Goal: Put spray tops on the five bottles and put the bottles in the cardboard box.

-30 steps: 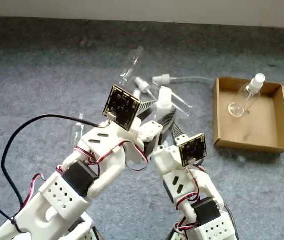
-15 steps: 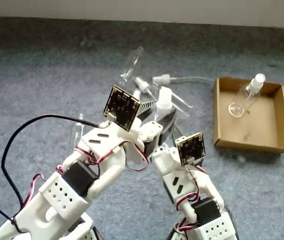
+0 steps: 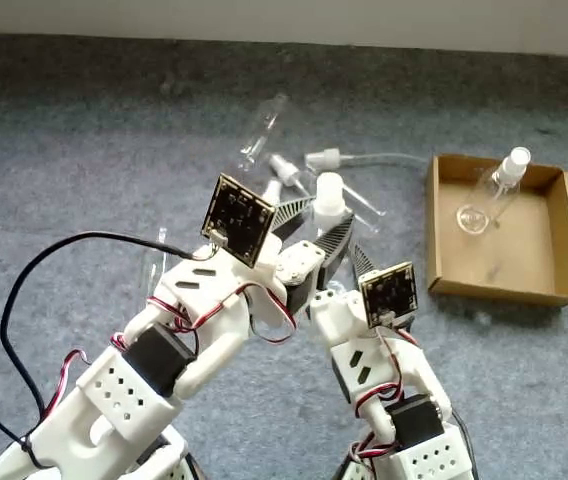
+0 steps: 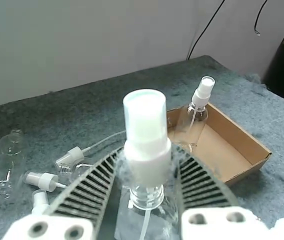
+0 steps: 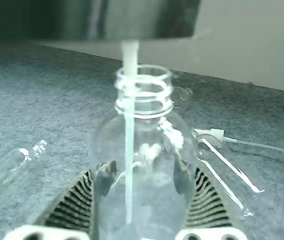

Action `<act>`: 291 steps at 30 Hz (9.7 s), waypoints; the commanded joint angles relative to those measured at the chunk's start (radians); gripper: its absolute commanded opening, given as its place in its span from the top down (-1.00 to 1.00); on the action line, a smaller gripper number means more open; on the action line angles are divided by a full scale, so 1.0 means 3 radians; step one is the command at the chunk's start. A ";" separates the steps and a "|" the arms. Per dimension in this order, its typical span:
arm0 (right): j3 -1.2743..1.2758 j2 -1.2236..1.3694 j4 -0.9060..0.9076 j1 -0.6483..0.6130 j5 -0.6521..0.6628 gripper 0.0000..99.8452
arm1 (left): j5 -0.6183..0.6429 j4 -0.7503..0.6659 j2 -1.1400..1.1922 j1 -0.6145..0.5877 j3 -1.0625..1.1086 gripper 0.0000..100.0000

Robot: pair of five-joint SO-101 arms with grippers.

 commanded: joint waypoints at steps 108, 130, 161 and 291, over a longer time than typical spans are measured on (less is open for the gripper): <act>-0.0468 -0.0033 -0.0018 0.0141 0.0005 0.87 | -0.0844 -0.0409 -0.0054 -0.0182 -0.0049 0.54; -0.0468 -0.0033 -0.0013 0.0141 0.0005 0.87 | -0.0854 -0.0419 -0.0059 -0.0217 -0.0371 0.54; -0.0754 -0.0018 0.0182 0.0954 0.0199 0.87 | -0.0829 0.1632 -0.1199 -0.1941 -0.0570 0.93; -0.4391 0.8053 -0.4145 0.3163 0.0281 0.88 | -0.1059 0.1074 -0.1225 -0.1931 0.1844 0.98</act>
